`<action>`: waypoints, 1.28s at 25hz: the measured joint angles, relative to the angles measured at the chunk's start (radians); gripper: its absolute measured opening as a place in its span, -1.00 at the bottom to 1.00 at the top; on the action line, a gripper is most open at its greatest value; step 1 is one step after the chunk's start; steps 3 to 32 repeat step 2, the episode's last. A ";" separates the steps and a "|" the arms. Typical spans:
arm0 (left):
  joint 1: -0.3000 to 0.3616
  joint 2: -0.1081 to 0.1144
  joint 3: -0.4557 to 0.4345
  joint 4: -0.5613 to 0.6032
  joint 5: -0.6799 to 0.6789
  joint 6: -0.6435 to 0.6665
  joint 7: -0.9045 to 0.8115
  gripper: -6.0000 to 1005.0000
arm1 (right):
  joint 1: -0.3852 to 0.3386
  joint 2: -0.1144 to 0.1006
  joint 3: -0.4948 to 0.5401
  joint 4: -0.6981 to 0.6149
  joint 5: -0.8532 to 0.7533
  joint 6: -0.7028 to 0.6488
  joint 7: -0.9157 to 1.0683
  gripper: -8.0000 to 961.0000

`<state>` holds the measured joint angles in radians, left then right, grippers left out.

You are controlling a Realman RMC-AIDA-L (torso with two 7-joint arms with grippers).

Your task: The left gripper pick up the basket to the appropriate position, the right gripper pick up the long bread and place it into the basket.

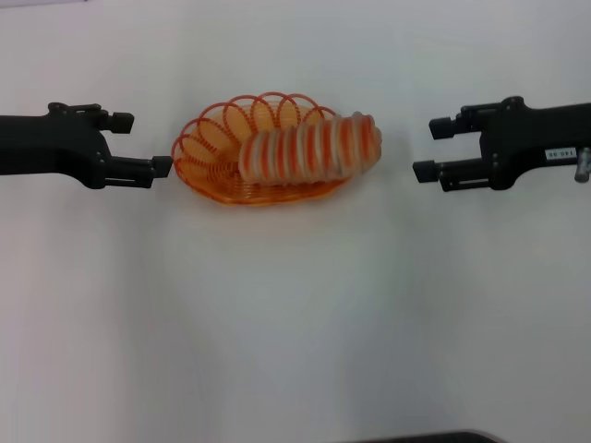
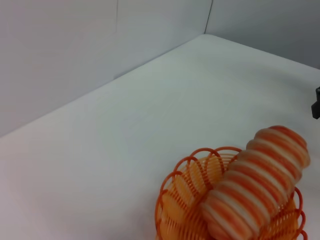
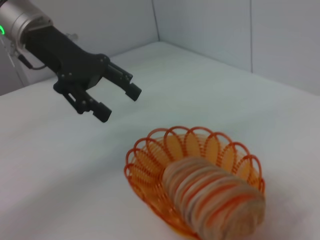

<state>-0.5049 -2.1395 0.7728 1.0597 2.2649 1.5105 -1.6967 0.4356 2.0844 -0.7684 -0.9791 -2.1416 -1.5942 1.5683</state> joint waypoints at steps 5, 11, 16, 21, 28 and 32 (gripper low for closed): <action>0.005 0.000 0.000 0.000 -0.001 0.003 0.000 0.74 | -0.010 0.000 -0.004 0.002 0.000 -0.003 -0.007 0.52; 0.005 0.000 0.000 0.000 -0.001 0.003 0.000 0.74 | -0.010 0.000 -0.004 0.002 0.000 -0.003 -0.007 0.52; 0.005 0.000 0.000 0.000 -0.001 0.003 0.000 0.74 | -0.010 0.000 -0.004 0.002 0.000 -0.003 -0.007 0.52; 0.005 0.000 0.000 0.000 -0.001 0.003 0.000 0.74 | -0.010 0.000 -0.004 0.002 0.000 -0.003 -0.007 0.52; 0.005 0.000 0.000 0.000 -0.001 0.003 0.000 0.74 | -0.010 0.000 -0.004 0.002 0.000 -0.003 -0.007 0.52; 0.005 0.000 0.000 0.000 -0.001 0.003 0.000 0.74 | -0.010 0.000 -0.004 0.002 0.000 -0.003 -0.007 0.52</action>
